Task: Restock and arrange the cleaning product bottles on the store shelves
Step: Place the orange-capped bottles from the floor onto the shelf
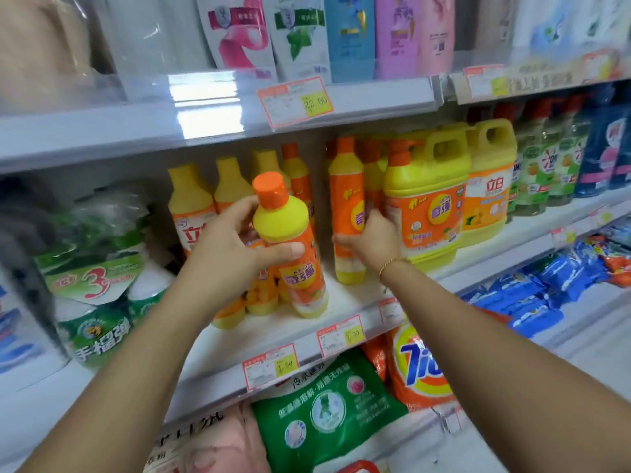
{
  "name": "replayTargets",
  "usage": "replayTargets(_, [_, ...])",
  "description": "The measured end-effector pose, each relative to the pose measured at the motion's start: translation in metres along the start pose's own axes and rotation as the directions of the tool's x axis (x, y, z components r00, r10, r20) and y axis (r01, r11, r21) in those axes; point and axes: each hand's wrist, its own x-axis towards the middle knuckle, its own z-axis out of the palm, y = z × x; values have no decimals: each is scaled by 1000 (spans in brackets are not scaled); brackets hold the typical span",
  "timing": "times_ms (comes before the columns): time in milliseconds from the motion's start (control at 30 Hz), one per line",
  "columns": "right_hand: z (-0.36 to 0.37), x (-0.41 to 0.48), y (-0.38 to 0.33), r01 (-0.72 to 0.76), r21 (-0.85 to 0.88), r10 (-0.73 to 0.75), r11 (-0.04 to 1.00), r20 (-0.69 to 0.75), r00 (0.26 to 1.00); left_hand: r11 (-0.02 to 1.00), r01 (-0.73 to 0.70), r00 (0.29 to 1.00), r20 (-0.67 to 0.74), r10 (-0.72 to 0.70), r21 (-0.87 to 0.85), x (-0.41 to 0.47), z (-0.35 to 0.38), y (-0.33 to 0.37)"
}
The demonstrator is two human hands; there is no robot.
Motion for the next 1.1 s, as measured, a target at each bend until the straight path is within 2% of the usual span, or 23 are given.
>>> replayTargets(133, [17,-7,3,-8,-9,8,1000,29,1000,990,22,1000,11,-20,-141,5,7,-7])
replayTargets(400, [30,-17,27,-14,-201,37,980,109,993,994,43,999,18,-41,-102,12,-9,-17])
replayTargets(633, [50,11,15,-46,-218,62,975,68,996,996,47,999,31,-45,-73,16,-15,-18])
replayTargets(767, [59,22,16,-101,-152,113,983,73,991,997,18,999,50,-14,-78,16,-13,-17])
replayTargets(1100, [64,28,18,-60,-139,74,988,97,993,999,1,998,61,2,-44,21,-8,-13])
